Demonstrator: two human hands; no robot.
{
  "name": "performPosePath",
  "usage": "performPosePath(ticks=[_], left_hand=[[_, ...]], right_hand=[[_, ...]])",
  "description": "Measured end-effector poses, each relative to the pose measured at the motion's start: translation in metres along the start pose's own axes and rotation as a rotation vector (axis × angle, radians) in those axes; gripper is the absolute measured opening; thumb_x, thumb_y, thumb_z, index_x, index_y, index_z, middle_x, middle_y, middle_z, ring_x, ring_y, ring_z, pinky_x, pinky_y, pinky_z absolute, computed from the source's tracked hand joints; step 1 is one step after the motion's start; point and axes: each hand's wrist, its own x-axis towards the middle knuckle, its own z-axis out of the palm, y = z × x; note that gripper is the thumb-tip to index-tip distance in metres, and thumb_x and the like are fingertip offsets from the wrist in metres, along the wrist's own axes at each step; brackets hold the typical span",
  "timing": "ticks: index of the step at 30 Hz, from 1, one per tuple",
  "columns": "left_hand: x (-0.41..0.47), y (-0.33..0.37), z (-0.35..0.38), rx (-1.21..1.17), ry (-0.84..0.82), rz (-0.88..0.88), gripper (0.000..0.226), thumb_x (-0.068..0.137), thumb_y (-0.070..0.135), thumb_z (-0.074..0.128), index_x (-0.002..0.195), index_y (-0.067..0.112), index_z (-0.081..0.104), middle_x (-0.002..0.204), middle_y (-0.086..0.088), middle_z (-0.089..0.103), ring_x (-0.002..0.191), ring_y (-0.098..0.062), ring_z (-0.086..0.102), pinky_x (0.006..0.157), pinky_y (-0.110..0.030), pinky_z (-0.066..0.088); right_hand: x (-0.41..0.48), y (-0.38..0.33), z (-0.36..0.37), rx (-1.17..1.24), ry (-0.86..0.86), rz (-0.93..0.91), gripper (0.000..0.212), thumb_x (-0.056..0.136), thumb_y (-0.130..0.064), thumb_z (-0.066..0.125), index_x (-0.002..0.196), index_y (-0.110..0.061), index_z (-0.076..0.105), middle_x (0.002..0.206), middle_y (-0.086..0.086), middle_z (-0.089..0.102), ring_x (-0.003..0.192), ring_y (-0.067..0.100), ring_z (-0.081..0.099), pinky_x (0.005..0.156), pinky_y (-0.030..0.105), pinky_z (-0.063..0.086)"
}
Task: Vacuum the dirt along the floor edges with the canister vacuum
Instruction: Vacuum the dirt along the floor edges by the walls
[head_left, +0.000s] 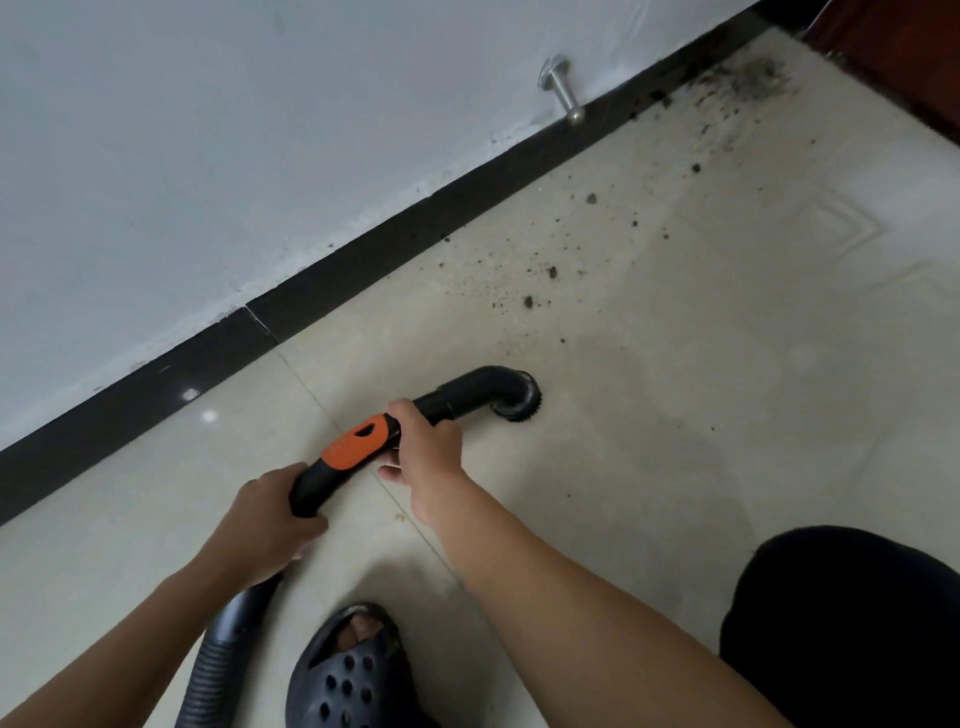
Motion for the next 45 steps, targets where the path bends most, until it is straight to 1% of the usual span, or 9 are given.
performPosePath(ticks=[6,10,15,20,27,31,34,39,45], left_hand=[[0.000,0.020,0.014,0.082,0.016,0.097,0.019,0.068,0.002,0.067,0.074,0.016,0.055,0.057,-0.004,0.060,0.053,-0.024,0.061,0.055,-0.040,0.050],[0.008,0.040,0.024,0.106,0.013,0.152,0.019,0.068,0.005,0.066,0.073,0.018,0.053,0.061,-0.003,0.060,0.057,-0.023,0.059,0.057,-0.040,0.048],[0.007,0.014,0.001,0.060,0.175,-0.018,0.019,0.070,0.002,0.069,0.073,0.014,0.055,0.057,-0.008,0.061,0.054,-0.025,0.059,0.054,-0.036,0.049],[-0.002,-0.005,-0.005,-0.077,0.254,-0.159,0.017,0.075,-0.001,0.068,0.083,0.009,0.057,0.058,-0.015,0.065,0.048,-0.027,0.064,0.047,-0.024,0.042],[0.030,0.053,0.031,-0.010,0.147,0.014,0.016,0.072,0.008,0.066,0.080,0.016,0.055,0.068,-0.006,0.062,0.061,-0.024,0.061,0.060,-0.040,0.055],[0.053,0.074,0.029,0.000,0.124,0.045,0.016,0.072,0.011,0.065,0.083,0.017,0.054,0.070,-0.007,0.061,0.063,-0.026,0.062,0.061,-0.040,0.056],[0.054,0.060,0.016,-0.019,0.192,-0.014,0.016,0.072,0.011,0.067,0.082,0.014,0.055,0.069,-0.010,0.062,0.062,-0.029,0.063,0.060,-0.042,0.057],[0.033,0.029,0.009,-0.123,0.264,-0.143,0.018,0.075,0.007,0.069,0.084,0.012,0.054,0.067,-0.016,0.064,0.055,-0.031,0.065,0.053,-0.039,0.057],[0.045,0.044,0.018,-0.111,0.237,-0.068,0.019,0.075,0.012,0.070,0.083,0.016,0.054,0.068,-0.010,0.063,0.061,-0.030,0.064,0.061,-0.045,0.058]], right_hand=[[-0.004,-0.003,-0.034,0.065,0.077,0.018,0.029,0.088,-0.023,0.064,0.111,-0.010,0.052,0.083,0.002,0.065,0.061,0.010,0.064,0.059,0.025,0.056],[0.001,-0.015,-0.050,0.122,0.135,-0.017,0.029,0.087,-0.022,0.064,0.111,-0.008,0.055,0.086,0.005,0.064,0.068,0.014,0.063,0.060,0.026,0.055],[0.015,-0.025,0.006,-0.073,-0.057,-0.007,0.037,0.086,-0.026,0.061,0.117,-0.009,0.053,0.086,0.003,0.065,0.059,0.012,0.063,0.055,0.025,0.052],[0.029,-0.025,0.053,-0.282,-0.189,-0.024,0.043,0.081,-0.032,0.064,0.117,-0.010,0.053,0.105,0.011,0.067,0.086,0.025,0.067,0.056,0.028,0.051],[0.040,-0.061,-0.035,-0.199,-0.023,-0.059,0.028,0.086,-0.027,0.064,0.106,-0.011,0.054,0.075,0.002,0.064,0.048,0.011,0.063,0.054,0.027,0.051],[0.053,-0.083,-0.042,-0.161,0.026,-0.085,0.033,0.086,-0.028,0.064,0.112,-0.010,0.054,0.078,0.003,0.065,0.055,0.014,0.065,0.054,0.026,0.051],[0.060,-0.086,-0.012,-0.220,-0.048,-0.081,0.032,0.085,-0.028,0.063,0.111,-0.009,0.056,0.076,0.005,0.064,0.049,0.014,0.063,0.051,0.025,0.050],[0.060,-0.069,0.030,-0.372,-0.200,-0.062,0.034,0.084,-0.029,0.062,0.111,-0.008,0.057,0.083,0.008,0.064,0.063,0.022,0.064,0.053,0.025,0.048],[0.067,-0.083,0.004,-0.365,-0.167,-0.071,0.034,0.085,-0.030,0.064,0.110,-0.009,0.058,0.078,0.006,0.065,0.056,0.017,0.066,0.059,0.028,0.050]])
